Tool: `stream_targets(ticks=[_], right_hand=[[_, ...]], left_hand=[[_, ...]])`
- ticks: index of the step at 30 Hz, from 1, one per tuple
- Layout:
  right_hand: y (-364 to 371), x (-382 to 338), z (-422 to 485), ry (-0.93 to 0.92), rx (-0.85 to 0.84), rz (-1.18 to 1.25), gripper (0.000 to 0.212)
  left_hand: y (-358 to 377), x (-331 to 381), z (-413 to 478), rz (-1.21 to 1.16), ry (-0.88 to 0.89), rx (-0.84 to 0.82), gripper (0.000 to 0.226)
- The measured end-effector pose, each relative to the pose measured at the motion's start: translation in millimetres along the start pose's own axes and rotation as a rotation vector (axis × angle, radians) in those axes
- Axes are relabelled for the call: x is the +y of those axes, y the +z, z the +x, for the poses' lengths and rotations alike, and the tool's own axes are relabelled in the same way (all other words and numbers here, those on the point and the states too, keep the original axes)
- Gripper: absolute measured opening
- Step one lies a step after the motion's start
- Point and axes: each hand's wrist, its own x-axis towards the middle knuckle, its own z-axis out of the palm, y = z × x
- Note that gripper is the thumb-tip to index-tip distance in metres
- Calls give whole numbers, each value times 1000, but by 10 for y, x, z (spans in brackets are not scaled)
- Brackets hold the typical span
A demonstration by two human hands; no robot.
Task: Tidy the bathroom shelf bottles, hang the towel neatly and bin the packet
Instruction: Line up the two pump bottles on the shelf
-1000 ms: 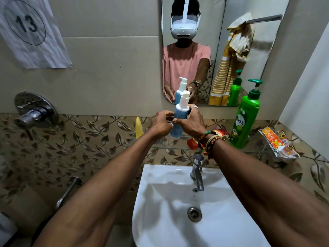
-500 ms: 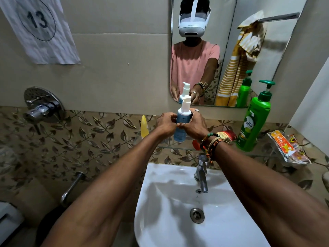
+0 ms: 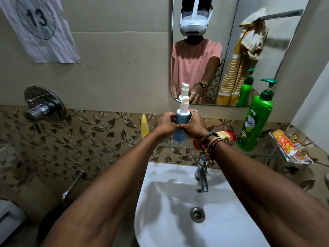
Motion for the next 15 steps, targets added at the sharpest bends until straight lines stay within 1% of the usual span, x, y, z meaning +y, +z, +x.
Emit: stream_targets(ticks=[5, 15], right_hand=[[0, -10, -3, -5, -5, -5, 58], [-22, -13, -29, -25, 10, -38, 49]], left_hand=[[-4, 9, -2, 27, -3, 3, 49], [6, -7, 1, 46, -8, 3, 51]])
